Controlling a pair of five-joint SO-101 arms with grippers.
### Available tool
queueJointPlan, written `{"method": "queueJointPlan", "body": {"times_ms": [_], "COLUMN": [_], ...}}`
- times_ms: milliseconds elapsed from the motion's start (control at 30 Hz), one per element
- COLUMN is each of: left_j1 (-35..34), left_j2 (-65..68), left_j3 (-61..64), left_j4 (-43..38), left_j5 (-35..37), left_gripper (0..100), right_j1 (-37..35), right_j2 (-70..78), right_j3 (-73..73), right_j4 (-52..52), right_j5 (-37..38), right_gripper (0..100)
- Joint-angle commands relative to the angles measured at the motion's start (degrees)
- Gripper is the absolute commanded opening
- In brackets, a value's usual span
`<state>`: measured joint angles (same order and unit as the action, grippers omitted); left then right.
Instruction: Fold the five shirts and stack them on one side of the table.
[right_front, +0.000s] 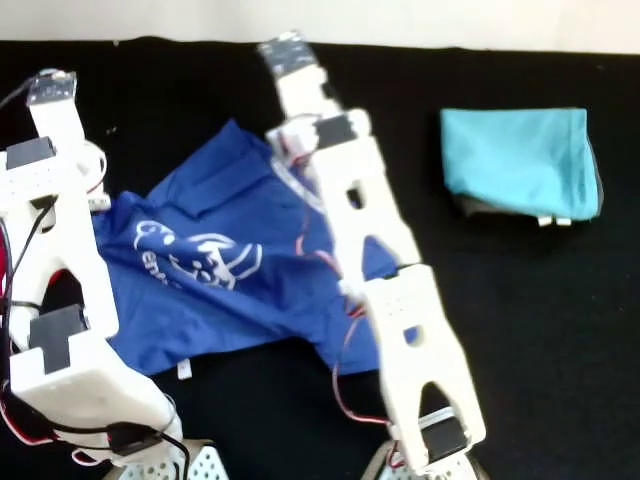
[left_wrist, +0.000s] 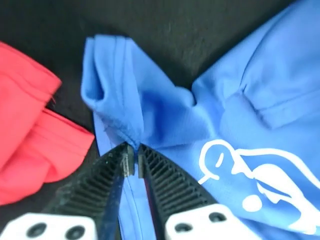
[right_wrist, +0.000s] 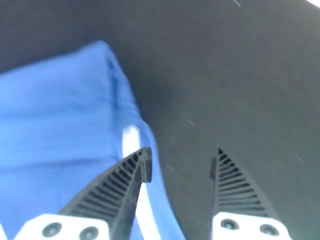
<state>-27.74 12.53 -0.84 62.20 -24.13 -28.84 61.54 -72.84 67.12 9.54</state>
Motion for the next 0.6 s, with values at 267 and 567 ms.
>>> {"method": "queueJointPlan", "body": {"times_ms": [267,567], "left_j1": [-0.5,-0.5], "left_j2": [0.2,0.2], "left_j3": [-0.4,-0.4], "left_j4": [0.9,1.1], "left_j5": [-0.4,-0.4], "left_gripper": [1,1], "right_j1": [-6.6,-7.8], "right_j2": [7.4,11.5], "right_j3": [-1.3,-1.5], "right_j4": [-7.3,-7.6], "right_j5": [-0.5,-0.3], "right_gripper": [19.4,17.7]}}
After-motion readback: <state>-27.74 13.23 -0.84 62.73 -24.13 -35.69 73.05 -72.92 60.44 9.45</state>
